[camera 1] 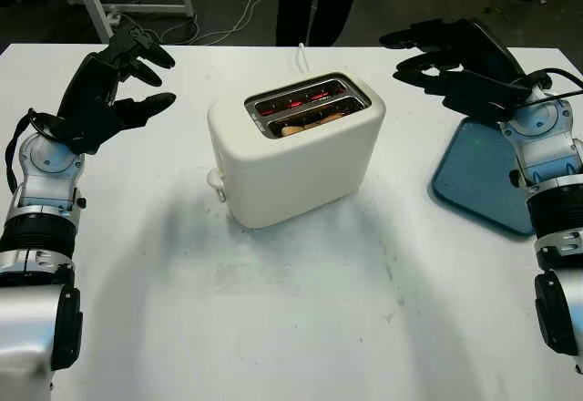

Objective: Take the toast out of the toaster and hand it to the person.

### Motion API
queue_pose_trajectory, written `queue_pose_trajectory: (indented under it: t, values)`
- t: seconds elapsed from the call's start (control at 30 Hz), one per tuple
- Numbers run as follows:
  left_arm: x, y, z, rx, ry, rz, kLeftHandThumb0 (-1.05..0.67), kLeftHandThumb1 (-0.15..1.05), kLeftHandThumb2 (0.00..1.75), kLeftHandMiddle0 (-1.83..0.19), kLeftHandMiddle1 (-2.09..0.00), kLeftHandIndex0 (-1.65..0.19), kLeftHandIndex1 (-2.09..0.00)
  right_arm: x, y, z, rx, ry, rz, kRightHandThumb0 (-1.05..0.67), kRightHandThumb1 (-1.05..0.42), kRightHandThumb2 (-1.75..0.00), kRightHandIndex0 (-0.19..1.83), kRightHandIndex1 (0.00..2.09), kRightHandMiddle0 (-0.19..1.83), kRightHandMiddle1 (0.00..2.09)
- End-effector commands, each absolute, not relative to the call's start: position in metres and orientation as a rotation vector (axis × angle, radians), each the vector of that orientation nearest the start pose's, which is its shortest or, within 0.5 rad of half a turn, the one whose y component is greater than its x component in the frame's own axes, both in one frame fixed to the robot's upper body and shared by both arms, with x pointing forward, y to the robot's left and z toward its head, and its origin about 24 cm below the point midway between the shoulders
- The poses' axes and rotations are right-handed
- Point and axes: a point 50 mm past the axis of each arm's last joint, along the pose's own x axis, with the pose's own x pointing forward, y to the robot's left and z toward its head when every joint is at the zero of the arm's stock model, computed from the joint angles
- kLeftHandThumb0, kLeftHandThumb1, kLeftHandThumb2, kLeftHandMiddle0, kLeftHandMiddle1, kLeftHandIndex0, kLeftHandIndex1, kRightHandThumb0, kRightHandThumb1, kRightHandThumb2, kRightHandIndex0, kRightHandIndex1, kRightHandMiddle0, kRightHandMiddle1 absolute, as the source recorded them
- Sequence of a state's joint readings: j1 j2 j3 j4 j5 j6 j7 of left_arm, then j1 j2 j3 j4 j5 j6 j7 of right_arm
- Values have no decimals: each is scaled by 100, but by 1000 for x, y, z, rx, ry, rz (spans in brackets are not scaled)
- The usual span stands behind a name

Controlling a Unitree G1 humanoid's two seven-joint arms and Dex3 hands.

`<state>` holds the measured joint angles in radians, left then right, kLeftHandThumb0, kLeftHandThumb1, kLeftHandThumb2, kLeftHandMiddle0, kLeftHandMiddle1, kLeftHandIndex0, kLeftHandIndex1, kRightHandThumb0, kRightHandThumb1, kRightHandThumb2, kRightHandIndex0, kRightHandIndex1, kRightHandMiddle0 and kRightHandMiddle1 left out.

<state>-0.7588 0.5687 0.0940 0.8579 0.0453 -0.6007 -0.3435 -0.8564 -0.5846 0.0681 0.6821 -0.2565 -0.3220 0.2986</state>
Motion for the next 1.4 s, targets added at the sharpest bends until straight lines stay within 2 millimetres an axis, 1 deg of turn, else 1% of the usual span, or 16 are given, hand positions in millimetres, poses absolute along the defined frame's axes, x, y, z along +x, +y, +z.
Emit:
queue_pose_trajectory:
  t: [0.0, 0.23, 0.4, 0.63, 1.0, 1.07, 1.23, 1.37]
  values:
    - [360, 257, 185, 622, -463, -188, -105, 92, 27, -5, -164, -10, -149, 378, -219, 214, -885, -367, 241, -41, -92, -24, 93, 0, 77, 0]
    - [360, 257, 184, 609, -461, -188, -105, 92, 25, -6, -163, -11, -148, 378, -219, 214, -885, -367, 240, -43, -92, -24, 95, 1, 77, 0]
    - [360, 257, 184, 618, -462, -191, -105, 92, 28, -5, -164, -10, -148, 378, -219, 214, -886, -367, 239, -42, -92, -24, 94, 0, 77, 0]
    - [360, 256, 185, 614, -459, -185, -105, 92, 26, -6, -165, -11, -150, 378, -219, 214, -882, -370, 238, -41, -92, -24, 93, 0, 77, 0]
    - [361, 257, 184, 595, -460, -188, -105, 92, 25, -7, -162, -12, -147, 379, -219, 215, -889, -367, 239, -42, -92, -24, 94, 1, 76, 0]
    - [361, 256, 184, 594, -460, -189, -105, 92, 22, -8, -161, -14, -146, 379, -219, 215, -889, -364, 241, -41, -92, -24, 94, 1, 76, 0]
    - [360, 257, 185, 635, -465, -183, -105, 92, 28, -5, -164, -9, -150, 378, -219, 215, -886, -369, 242, -41, -92, -24, 94, 1, 76, 0]
    - [360, 257, 185, 613, -466, -186, -105, 92, 26, -5, -163, -10, -149, 378, -219, 215, -883, -369, 243, -40, -92, -24, 95, 1, 77, 0]
